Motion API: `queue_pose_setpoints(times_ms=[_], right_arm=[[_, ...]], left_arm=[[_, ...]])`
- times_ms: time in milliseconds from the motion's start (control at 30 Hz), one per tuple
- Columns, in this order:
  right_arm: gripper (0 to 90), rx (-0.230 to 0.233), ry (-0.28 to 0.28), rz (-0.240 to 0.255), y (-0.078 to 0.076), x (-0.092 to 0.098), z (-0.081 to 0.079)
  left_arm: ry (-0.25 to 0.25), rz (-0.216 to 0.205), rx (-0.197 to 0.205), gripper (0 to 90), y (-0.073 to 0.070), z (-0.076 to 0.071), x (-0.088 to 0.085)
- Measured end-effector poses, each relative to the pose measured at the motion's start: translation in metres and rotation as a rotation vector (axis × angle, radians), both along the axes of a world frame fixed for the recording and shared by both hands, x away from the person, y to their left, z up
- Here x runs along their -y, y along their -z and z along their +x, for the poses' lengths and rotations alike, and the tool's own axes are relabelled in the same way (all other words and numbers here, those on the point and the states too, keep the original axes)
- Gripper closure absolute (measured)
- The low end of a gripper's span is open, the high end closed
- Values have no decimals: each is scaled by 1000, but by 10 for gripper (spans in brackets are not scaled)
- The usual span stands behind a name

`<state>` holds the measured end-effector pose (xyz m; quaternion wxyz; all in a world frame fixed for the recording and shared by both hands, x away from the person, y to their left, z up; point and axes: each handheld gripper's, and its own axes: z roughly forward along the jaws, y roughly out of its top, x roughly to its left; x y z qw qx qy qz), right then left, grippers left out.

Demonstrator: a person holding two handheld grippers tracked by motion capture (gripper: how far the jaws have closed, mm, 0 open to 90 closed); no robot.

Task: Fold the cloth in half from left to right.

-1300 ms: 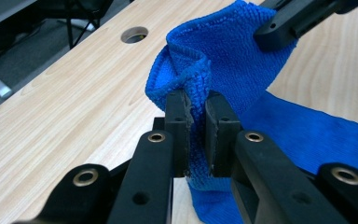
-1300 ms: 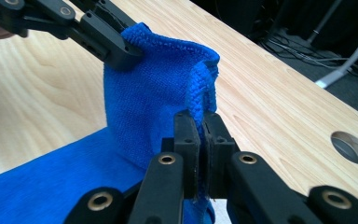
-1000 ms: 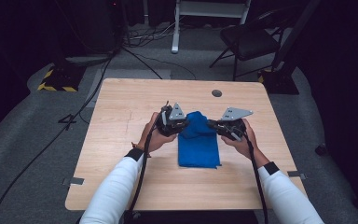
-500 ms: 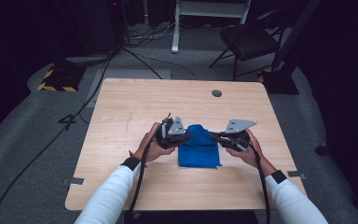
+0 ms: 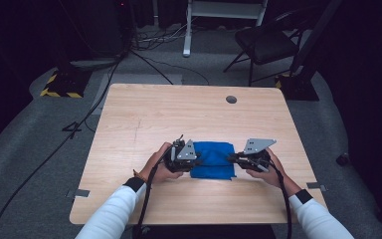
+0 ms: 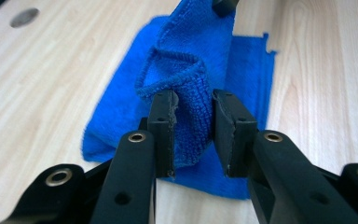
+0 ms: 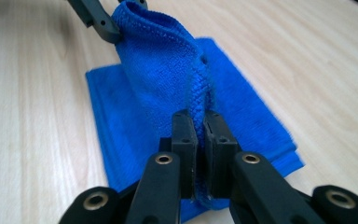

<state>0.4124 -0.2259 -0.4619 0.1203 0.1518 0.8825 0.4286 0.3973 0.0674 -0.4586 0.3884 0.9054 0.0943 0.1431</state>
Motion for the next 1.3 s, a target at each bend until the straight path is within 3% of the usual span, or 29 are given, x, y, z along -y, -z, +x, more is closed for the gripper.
queue_pose_setpoints(times_ms=[233,400,567,733,1000,1300], right_arm=[[798,-17,-11,-48,12,3,-10],[744,-26,-2,-57,16,7,-13],[631,-39,3,-63,18,9,-17],[589,-48,18,-65,19,13,-21],[470,-51,45,-96,21,19,-26],[369,-60,83,-82,17,37,-31]], left_arm=[[14,47,-33,659,11,-8,3],[10,60,-42,622,14,-10,2],[-3,74,-49,591,16,-15,-3],[-8,94,-62,550,18,-19,-8],[-52,79,-86,515,20,-21,-20],[-84,48,-95,501,18,-20,-27]])
